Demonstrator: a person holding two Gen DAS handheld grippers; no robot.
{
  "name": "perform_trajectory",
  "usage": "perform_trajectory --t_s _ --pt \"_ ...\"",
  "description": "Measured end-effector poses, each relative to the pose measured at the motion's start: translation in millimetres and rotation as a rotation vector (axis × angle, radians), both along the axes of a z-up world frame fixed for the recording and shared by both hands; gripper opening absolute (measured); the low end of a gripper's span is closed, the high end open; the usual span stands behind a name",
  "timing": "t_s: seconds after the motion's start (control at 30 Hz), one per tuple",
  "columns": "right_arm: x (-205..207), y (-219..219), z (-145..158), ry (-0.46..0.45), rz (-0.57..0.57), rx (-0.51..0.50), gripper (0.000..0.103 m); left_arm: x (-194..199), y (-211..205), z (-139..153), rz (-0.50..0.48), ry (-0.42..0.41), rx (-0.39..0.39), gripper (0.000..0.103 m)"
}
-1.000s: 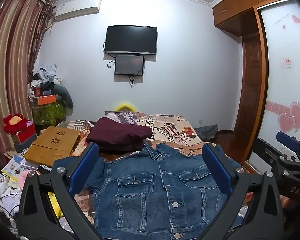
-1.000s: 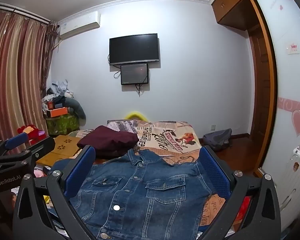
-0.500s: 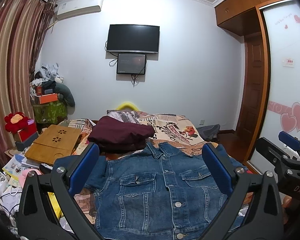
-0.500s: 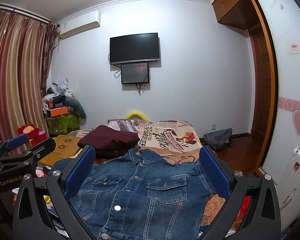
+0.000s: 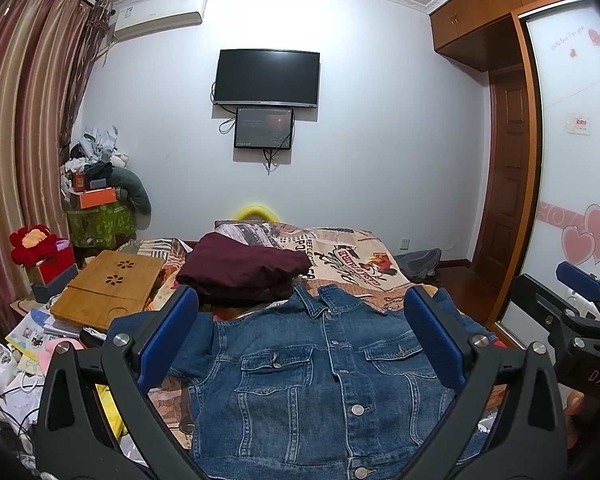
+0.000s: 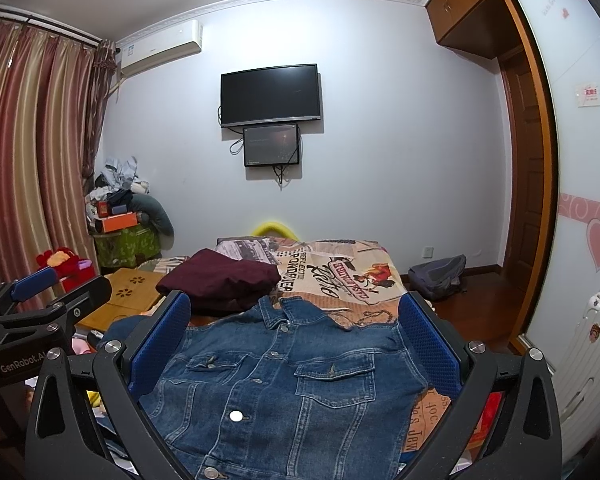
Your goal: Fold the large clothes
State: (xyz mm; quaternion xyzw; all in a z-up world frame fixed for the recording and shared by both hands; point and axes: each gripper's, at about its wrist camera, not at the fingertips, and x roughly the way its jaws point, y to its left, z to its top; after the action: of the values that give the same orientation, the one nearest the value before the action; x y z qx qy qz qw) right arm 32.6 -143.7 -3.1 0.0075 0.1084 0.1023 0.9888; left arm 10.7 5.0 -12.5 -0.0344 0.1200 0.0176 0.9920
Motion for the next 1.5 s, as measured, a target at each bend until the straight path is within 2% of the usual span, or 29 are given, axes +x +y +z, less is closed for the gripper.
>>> perform_trajectory --t_s 0.93,1.5 --pt "0.3 3.0 1.6 -0.003 0.005 0.0 0.103 -3.5 -0.9 4.1 0.002 -0.006 0.016 0.103" --pt "14.4 3.9 -1.6 0.019 -0.007 -0.009 0.103 16.4 11.3 -5.1 0.015 0.019 0.002 0.103"
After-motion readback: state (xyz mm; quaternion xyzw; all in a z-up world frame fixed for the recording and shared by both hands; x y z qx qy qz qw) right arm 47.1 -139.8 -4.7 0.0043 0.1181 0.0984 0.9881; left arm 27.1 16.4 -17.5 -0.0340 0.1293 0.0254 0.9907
